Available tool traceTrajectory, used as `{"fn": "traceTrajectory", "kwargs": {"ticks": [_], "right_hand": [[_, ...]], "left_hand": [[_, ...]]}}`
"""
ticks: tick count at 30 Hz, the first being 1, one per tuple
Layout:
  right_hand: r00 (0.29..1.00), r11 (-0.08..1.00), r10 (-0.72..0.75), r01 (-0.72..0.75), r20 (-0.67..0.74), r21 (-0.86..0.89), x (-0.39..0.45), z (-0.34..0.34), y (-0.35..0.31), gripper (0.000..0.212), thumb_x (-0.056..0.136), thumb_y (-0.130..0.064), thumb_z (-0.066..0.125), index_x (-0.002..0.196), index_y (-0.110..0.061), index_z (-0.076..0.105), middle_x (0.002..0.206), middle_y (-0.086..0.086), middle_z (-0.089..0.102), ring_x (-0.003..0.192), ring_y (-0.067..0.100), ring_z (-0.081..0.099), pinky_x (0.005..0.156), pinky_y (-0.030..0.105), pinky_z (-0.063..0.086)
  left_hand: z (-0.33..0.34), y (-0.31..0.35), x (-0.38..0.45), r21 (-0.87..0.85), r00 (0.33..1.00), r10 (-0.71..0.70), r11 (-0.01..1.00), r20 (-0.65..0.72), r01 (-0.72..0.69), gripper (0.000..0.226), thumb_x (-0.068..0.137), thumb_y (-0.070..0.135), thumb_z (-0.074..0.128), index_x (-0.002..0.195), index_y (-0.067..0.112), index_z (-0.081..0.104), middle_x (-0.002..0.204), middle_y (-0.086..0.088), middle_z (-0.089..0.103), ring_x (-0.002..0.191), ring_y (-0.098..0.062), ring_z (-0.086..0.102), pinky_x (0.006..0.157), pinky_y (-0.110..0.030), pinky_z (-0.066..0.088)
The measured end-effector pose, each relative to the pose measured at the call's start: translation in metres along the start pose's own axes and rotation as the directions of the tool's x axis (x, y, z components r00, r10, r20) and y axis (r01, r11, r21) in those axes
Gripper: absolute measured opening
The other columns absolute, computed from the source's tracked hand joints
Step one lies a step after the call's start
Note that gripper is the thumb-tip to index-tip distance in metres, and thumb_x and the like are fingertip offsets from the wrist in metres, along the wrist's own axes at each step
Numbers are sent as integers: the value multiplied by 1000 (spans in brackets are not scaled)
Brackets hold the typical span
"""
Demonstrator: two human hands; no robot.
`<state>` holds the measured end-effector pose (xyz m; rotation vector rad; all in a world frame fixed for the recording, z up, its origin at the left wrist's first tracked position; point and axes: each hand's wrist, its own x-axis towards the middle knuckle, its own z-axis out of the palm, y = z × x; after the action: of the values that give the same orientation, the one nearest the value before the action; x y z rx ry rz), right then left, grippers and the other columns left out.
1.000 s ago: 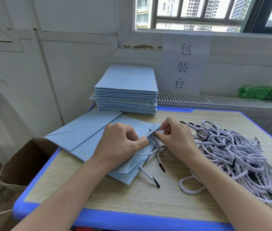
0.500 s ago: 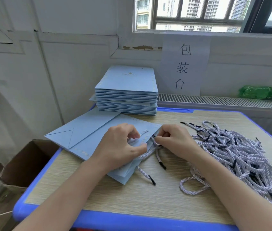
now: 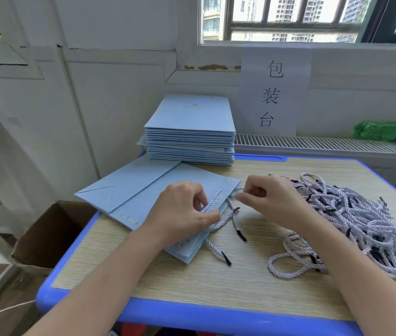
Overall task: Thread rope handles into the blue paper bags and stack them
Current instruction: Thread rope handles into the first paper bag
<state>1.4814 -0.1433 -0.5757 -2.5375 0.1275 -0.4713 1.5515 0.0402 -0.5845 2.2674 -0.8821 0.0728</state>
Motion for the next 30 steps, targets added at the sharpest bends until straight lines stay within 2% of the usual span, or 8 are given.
{"fn": "traceTrajectory", "kwargs": {"ticks": [3, 7, 13, 17, 21, 26, 28, 30], "right_hand": [[973, 985, -165, 153, 161, 83, -1, 14, -9, 9, 81, -15, 70, 73, -19, 67, 75, -3, 59, 65, 3, 51, 61, 11, 36], [986, 990, -139, 135, 97, 44, -3, 21, -13, 4, 81, -14, 68, 78, -11, 68, 79, 0, 57, 66, 1, 48, 63, 12, 35], [987, 980, 144, -132, 74, -151, 2, -1, -39, 43, 88, -40, 57, 53, -19, 46, 60, 0, 57, 56, 14, 46, 54, 30, 33], [952, 927, 302, -306, 49, 217, 23, -55, -75, 39, 91, -36, 56, 60, -12, 62, 58, -1, 61, 33, 4, 45, 38, 16, 33], [938, 764, 309, -344, 158, 546, 38, -82, -106, 20, 87, -23, 56, 70, -13, 56, 49, -2, 50, 38, 9, 44, 44, 17, 29], [951, 652, 306, -248, 50, 716, 62, -110, -119, 20, 80, -9, 59, 63, -13, 49, 48, 1, 40, 41, 12, 34, 45, 20, 25], [942, 637, 335, -237, 14, 734, 64, -119, -116, 26, 82, -7, 61, 59, -13, 50, 43, -3, 40, 39, 10, 37, 40, 15, 27], [922, 595, 387, -239, -13, 768, 66, -127, -106, 29, 86, -12, 63, 59, -14, 52, 39, -5, 40, 32, 7, 37, 34, 13, 25]], "left_hand": [[3, 0, 1, 28, 996, 84, 996, -15, -83, 30, 66, 42, 74, 67, 16, 58, 60, 10, 52, 59, -5, 47, 57, -22, 38], [7, 5, -1, 28, 994, 101, 995, -48, -100, 21, 70, 27, 75, 62, 18, 57, 54, 12, 51, 55, -4, 48, 54, -17, 33], [-36, 50, 16, -96, 991, 71, 992, -117, -82, 11, 71, 15, 72, 63, 16, 64, 63, 5, 64, 62, -8, 57, 59, -18, 42], [-74, 79, 35, -281, 969, 24, 955, -247, -95, 26, 72, 13, 75, 54, 24, 59, 50, 12, 58, 45, 3, 50, 54, -21, 42], [-102, 98, 49, -546, 956, -73, 832, -283, -98, 26, 78, 6, 69, 58, 14, 55, 42, 13, 50, 38, -1, 43, 48, -19, 38], [-133, 96, 70, -798, 952, -237, 603, -193, -12, 22, 94, 10, 54, 72, 10, 51, 61, 0, 51, 52, -9, 49, 43, -14, 43], [-142, 78, 79, -820, 927, -316, 572, -200, 18, 26, 97, 10, 48, 71, 10, 48, 61, -2, 47, 45, -6, 47, 39, -14, 41], [-149, 55, 82, -776, 896, -371, 628, -243, 49, 28, 98, 8, 44, 70, 10, 45, 61, -4, 43, 43, -8, 44, 35, -15, 39]]}}
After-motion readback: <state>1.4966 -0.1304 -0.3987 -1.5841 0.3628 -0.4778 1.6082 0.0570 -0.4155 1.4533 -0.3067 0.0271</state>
